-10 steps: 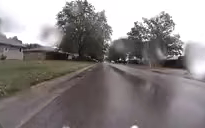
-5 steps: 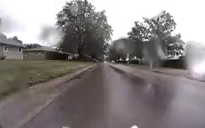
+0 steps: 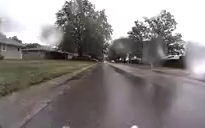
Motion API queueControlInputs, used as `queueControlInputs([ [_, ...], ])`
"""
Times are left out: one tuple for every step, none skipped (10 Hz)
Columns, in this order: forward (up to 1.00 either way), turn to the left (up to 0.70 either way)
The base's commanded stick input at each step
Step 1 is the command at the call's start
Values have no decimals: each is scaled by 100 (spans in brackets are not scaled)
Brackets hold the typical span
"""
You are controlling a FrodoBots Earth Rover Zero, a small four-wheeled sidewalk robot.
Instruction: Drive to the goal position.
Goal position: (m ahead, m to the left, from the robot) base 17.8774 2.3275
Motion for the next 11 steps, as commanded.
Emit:
queueControlInputs([
  [50, -1],
  [50, -1],
  [50, -1],
  [50, -1],
  [50, -1],
  [50, -1],
  [50, -1],
  [50, -1],
  [50, -1],
  [50, -1],
  [50, -1],
])
